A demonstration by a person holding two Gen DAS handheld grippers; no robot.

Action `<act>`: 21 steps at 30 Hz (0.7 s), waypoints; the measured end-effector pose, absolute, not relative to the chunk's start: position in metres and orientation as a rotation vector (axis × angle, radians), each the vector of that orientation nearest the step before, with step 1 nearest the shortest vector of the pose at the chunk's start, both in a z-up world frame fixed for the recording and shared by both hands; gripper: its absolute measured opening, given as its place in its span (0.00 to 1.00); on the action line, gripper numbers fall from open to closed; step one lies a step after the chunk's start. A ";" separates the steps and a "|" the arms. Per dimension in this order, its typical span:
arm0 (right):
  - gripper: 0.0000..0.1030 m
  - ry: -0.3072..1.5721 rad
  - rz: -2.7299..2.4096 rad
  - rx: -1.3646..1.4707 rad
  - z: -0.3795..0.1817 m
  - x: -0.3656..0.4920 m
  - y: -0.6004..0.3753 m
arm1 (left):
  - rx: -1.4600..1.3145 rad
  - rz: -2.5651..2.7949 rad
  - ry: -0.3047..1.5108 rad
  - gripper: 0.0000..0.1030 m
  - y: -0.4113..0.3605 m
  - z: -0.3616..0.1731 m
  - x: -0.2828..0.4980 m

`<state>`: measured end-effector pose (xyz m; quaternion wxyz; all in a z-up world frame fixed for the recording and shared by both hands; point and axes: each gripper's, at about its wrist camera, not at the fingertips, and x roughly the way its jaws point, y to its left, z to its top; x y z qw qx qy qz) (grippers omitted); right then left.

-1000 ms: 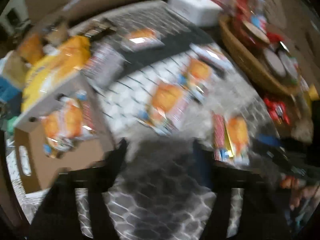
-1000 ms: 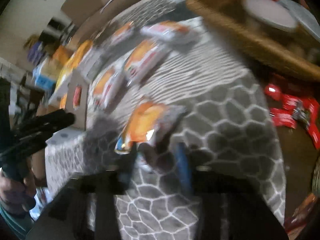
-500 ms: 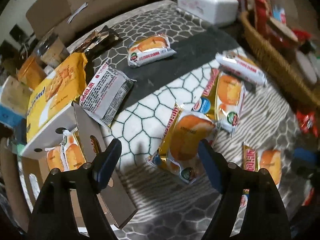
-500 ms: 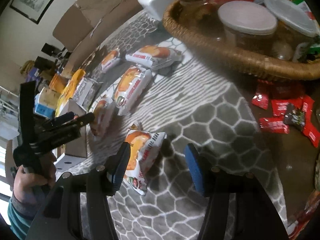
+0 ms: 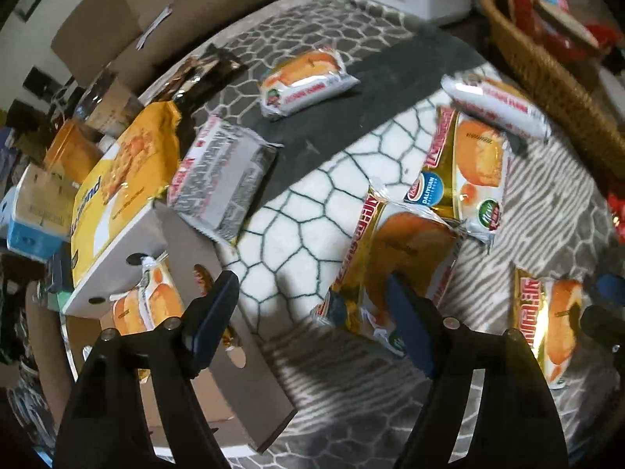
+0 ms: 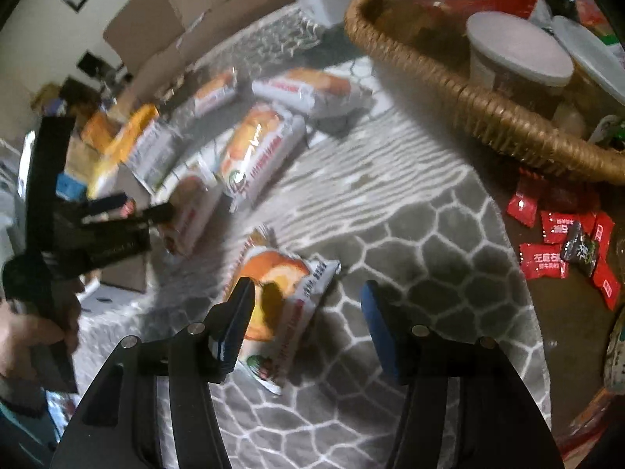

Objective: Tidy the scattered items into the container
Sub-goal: 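Grasp a cake packet with the right tool while the left tool grasps another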

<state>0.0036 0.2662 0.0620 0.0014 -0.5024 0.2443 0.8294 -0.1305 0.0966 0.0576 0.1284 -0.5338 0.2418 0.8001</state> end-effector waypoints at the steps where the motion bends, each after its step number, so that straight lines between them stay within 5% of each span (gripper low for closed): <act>1: 0.58 0.798 2.621 -1.559 0.065 0.005 0.267 | -1.534 2.341 0.653 0.73 0.092 0.064 -0.132; 4: 0.59 0.817 2.637 -1.558 0.068 0.003 0.260 | -1.479 2.315 0.578 0.74 0.089 0.075 -0.131; 11: 0.67 0.748 2.636 -1.600 0.066 0.000 0.239 | -1.441 2.222 0.822 0.75 0.119 0.046 -0.113; 16: 0.69 0.646 2.596 -1.665 0.052 -0.006 0.223 | -1.452 2.277 0.797 0.97 0.116 0.038 -0.120; 21: 0.70 0.555 2.569 -1.728 0.038 -0.016 0.212 | -1.475 2.275 0.736 1.00 0.114 0.032 -0.128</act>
